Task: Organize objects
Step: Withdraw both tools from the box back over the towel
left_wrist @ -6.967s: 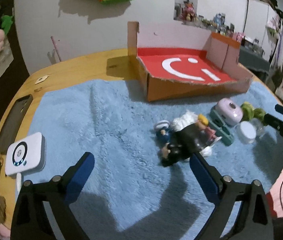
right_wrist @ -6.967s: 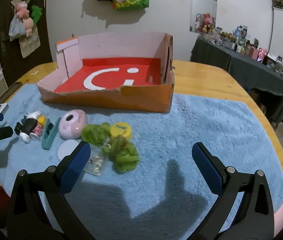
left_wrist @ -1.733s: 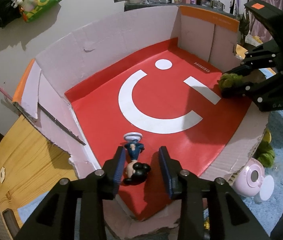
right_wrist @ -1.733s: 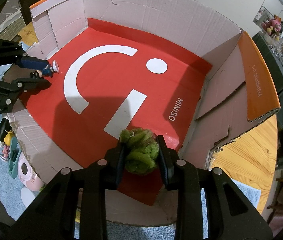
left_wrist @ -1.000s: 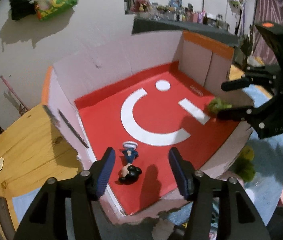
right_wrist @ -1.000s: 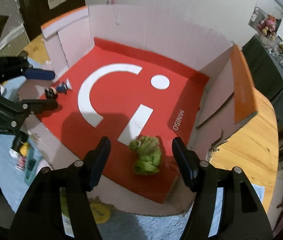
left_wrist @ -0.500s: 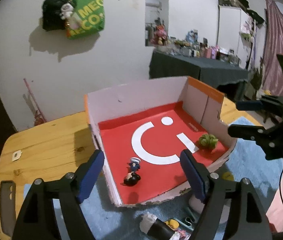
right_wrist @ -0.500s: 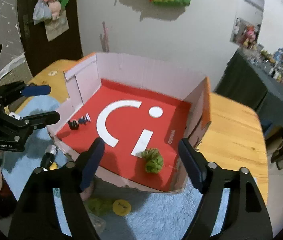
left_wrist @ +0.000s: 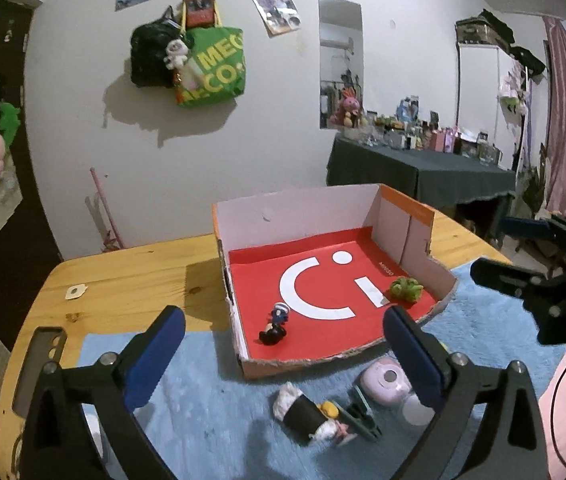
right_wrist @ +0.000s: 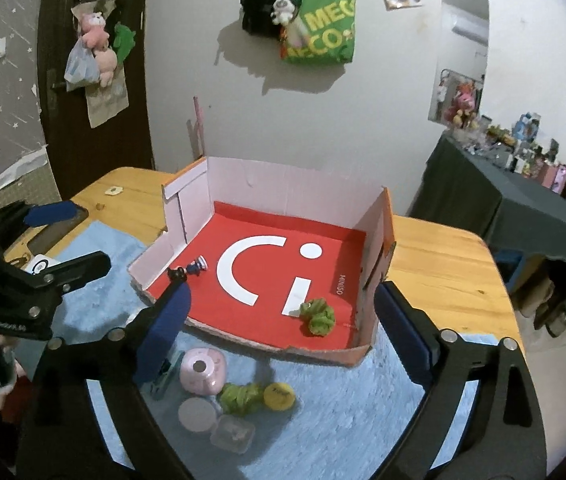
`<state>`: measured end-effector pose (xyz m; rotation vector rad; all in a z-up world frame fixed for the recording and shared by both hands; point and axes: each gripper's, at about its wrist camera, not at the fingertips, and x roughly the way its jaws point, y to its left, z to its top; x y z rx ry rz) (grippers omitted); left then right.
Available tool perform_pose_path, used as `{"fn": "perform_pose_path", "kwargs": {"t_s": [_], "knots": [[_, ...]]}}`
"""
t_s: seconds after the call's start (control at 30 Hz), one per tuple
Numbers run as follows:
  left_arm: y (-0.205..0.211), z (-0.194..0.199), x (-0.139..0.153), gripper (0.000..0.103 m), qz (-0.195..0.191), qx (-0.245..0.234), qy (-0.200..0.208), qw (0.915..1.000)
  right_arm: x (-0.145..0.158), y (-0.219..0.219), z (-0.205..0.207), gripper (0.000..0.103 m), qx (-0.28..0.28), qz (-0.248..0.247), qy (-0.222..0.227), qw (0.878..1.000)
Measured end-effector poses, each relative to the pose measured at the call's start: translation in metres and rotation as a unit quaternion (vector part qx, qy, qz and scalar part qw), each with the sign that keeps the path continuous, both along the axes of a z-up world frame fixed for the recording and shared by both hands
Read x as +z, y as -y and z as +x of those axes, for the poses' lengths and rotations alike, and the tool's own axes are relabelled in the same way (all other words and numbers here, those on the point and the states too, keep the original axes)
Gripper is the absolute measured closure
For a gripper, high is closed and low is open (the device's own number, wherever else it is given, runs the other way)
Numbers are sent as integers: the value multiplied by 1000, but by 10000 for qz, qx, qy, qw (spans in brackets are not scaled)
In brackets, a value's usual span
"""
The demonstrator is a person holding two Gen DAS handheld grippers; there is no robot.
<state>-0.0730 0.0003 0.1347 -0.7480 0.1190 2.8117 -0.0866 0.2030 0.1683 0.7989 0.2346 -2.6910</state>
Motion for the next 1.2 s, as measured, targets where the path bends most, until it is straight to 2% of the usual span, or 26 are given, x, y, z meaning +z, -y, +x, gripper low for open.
{"fn": "perform_pose_path", "kwargs": {"t_s": [0.2,0.3,0.53,0.87,1.03,1.2], "knots": [[3,29,-4,0,2,359,-267,9990,-10,1,25,8,-294,-7,-232,9993],[5,41,-13,0,79,461,-268,9985,-20,-1,36,7,-381,-123,-274,9988],[3,52,-43,0,165,589,-22,9981,-48,-9,52,6,-690,-361,-185,9968],[-1,58,-82,0,171,640,415,9969,-90,-4,65,6,-762,-268,95,9967],[-1,58,-95,0,253,652,667,9953,-107,-3,67,6,-796,-296,289,9960],[-1,56,-99,0,262,684,725,9947,-114,-2,66,6,-785,-287,387,9958]]}}
